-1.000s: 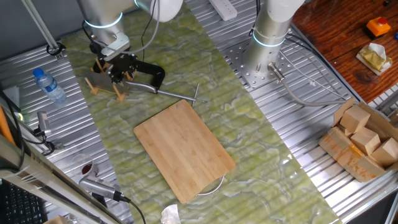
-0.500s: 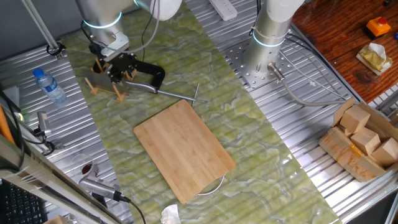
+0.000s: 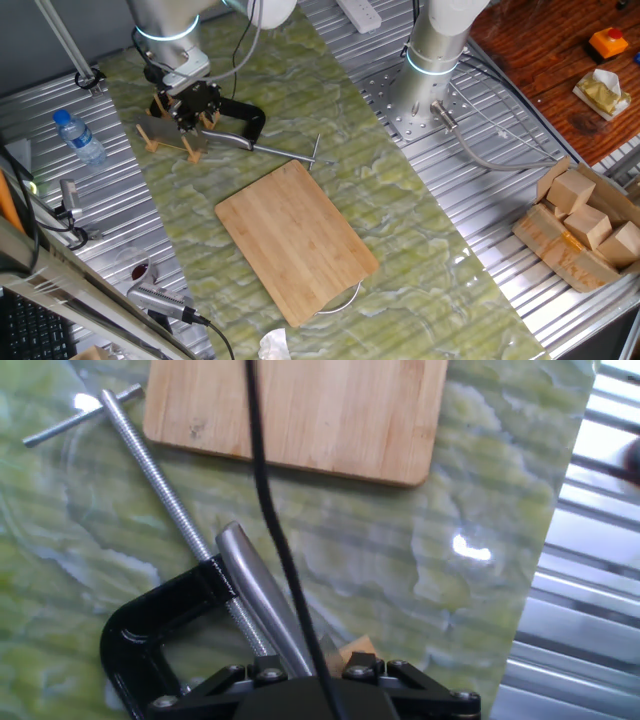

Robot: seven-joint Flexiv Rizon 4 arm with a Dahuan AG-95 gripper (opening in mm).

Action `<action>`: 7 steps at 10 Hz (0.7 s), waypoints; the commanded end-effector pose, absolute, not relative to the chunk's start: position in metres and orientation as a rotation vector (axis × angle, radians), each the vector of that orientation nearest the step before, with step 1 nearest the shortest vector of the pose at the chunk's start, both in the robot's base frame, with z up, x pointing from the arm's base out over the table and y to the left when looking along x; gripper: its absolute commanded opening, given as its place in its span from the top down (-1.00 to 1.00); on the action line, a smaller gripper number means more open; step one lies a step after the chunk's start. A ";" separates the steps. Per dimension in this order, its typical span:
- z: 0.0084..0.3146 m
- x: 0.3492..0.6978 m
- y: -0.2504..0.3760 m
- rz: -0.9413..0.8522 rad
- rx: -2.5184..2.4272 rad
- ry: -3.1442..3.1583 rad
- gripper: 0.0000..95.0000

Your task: Put the knife on the cutting board

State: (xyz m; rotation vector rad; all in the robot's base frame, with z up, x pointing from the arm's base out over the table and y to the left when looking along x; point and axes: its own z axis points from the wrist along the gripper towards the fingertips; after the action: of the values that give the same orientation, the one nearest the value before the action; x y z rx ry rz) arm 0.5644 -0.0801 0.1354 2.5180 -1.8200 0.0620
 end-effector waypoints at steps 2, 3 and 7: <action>0.134 0.565 -0.080 0.066 2.446 -1.911 0.20; 0.134 0.565 -0.080 0.067 2.435 -1.926 0.20; 0.134 0.565 -0.080 0.062 2.453 -1.901 0.20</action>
State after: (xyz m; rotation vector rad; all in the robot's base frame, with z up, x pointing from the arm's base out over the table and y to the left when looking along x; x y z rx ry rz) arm 0.5649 -0.0807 0.1341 2.4321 -1.9423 0.0619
